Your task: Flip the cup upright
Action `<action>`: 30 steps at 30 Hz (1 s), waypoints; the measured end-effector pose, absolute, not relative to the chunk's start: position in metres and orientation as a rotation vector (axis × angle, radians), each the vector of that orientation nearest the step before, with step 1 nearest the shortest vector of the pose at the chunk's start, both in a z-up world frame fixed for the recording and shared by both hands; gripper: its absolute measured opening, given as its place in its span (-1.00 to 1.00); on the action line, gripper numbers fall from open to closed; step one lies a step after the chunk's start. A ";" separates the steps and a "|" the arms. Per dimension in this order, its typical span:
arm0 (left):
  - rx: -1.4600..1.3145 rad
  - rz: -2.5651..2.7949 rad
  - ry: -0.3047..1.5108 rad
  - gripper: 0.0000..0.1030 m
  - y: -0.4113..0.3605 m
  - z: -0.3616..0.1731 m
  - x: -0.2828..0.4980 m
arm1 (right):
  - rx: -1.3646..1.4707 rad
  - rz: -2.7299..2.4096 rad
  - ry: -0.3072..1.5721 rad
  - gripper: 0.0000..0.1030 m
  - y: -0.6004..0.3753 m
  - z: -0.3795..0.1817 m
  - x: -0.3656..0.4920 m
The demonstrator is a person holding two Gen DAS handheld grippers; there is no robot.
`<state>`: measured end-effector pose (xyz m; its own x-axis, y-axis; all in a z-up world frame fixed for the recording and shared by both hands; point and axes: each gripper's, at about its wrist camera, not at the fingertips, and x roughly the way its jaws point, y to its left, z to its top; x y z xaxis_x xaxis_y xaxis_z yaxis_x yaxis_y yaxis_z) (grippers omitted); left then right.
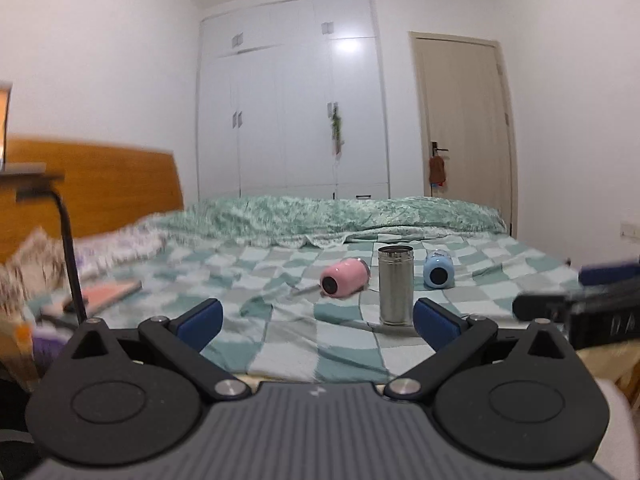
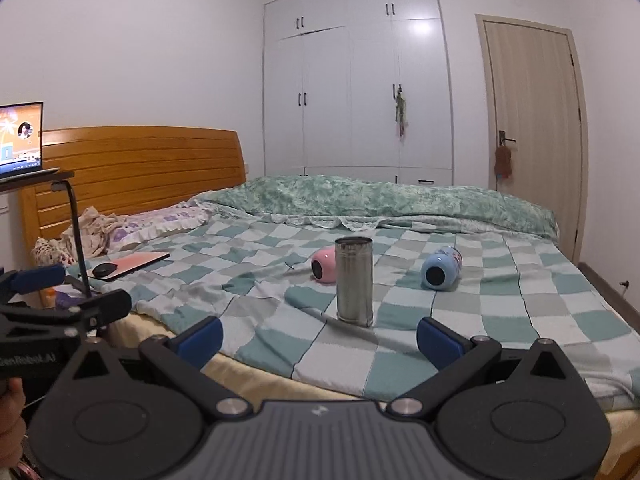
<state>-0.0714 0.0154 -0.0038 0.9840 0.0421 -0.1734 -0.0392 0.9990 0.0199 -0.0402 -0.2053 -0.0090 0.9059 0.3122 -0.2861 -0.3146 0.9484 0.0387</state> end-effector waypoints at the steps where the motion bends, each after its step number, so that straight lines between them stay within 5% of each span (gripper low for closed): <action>1: -0.016 0.035 0.189 1.00 0.017 -0.004 -0.071 | -0.021 0.316 0.292 1.00 -0.204 -0.012 -0.042; 30: -0.001 0.010 0.177 1.00 0.004 -0.007 -0.072 | 0.000 0.302 0.256 1.00 -0.211 -0.015 -0.054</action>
<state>-0.0724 0.0035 -0.0071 0.9843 0.0100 -0.1764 -0.0101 0.9999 0.0003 -0.0543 -0.2113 -0.0151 0.9226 0.2947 -0.2488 -0.2946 0.9548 0.0385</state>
